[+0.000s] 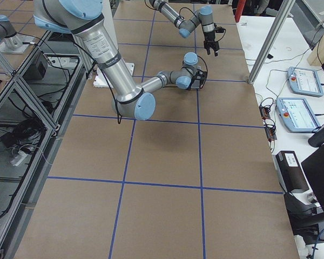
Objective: Fold towel twice with both arms
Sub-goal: 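Lift the grasped towel end with the right gripper and drag it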
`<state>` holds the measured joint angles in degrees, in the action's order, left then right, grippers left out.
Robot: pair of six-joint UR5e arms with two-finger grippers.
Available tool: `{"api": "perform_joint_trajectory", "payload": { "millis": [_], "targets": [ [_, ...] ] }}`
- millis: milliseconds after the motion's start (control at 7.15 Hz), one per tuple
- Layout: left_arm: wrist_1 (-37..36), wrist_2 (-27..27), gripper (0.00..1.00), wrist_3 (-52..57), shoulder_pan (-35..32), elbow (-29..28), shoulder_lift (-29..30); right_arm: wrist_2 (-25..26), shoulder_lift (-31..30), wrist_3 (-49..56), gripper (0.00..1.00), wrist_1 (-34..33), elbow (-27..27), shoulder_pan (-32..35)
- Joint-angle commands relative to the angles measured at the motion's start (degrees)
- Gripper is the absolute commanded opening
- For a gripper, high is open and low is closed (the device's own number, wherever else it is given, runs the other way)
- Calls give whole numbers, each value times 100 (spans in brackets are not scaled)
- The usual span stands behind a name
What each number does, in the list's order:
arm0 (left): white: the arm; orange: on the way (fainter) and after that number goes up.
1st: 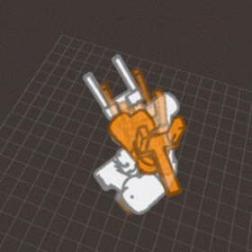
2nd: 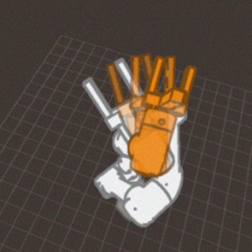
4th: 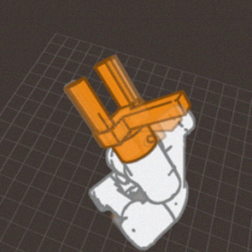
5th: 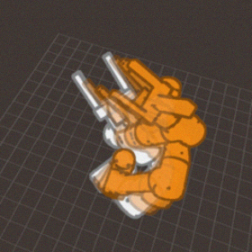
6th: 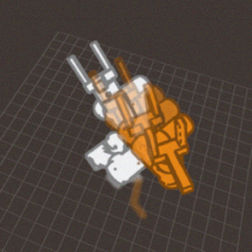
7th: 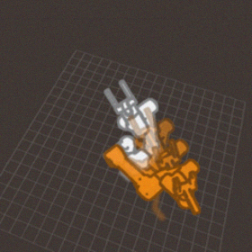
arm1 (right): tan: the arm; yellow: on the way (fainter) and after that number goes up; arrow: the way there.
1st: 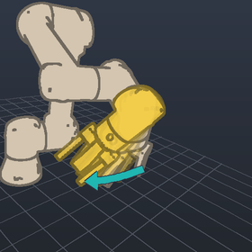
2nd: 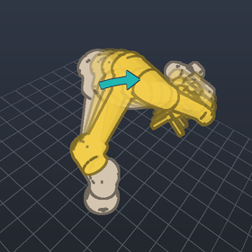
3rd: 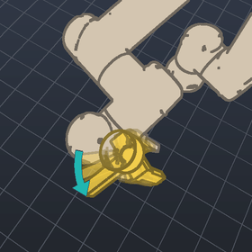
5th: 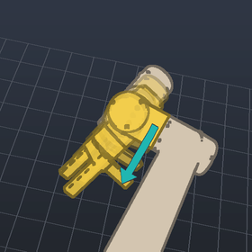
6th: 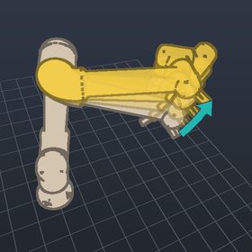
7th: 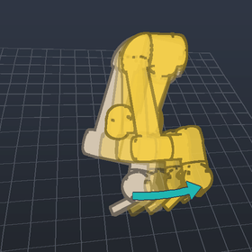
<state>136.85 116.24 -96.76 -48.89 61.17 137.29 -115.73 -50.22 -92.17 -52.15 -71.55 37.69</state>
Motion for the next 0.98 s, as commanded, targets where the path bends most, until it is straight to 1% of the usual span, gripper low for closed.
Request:
{"api": "perform_joint_trajectory", "payload": {
  "millis": [0, 140, 419, 839],
  "targets": [
    [0, 4, 100, 34, -7, 0, 0, 42, 3, 14, 10, 12, 0, -7],
    [0, 4, 100, 34, -24, 0, 0, 51, -14, 23, 0, 21, 0, -7],
    [0, 13, 100, 34, -42, 0, 0, -28, -23, 15, 0, 21, 9, 202],
    [0, 13, 100, 34, -51, 0, 0, -519, -93, 23, 0, 3, 9, 799]
  ]
}}
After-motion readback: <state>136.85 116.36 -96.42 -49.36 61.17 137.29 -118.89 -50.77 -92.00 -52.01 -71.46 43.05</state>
